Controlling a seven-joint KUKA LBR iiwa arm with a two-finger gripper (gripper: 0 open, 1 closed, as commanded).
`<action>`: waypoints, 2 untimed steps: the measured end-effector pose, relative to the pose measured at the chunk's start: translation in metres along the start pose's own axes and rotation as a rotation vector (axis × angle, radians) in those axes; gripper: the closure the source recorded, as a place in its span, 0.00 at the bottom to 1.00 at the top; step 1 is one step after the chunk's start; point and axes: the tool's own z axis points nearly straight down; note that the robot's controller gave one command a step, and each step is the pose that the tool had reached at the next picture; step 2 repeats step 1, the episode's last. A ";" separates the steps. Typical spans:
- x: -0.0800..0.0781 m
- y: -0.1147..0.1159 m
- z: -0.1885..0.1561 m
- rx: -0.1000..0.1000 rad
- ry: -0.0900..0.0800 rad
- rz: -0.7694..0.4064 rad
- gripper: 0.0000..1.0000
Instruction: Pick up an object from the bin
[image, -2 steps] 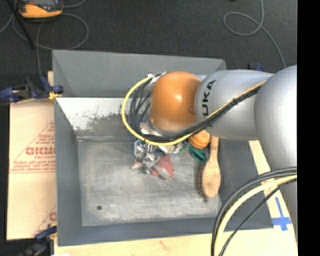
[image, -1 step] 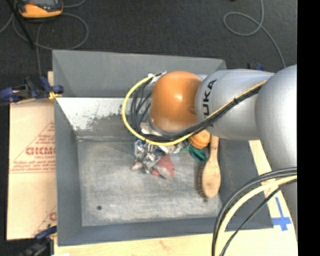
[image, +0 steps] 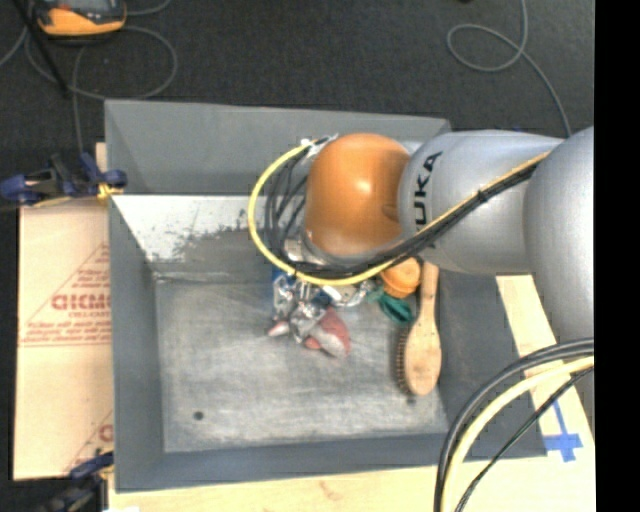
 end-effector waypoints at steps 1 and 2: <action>-0.002 -0.002 -0.017 0.007 -0.006 0.001 1.00; -0.002 -0.002 -0.017 0.007 -0.006 0.001 1.00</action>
Offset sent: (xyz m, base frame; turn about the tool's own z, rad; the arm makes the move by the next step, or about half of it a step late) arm 0.0001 0.0000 0.0102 0.0000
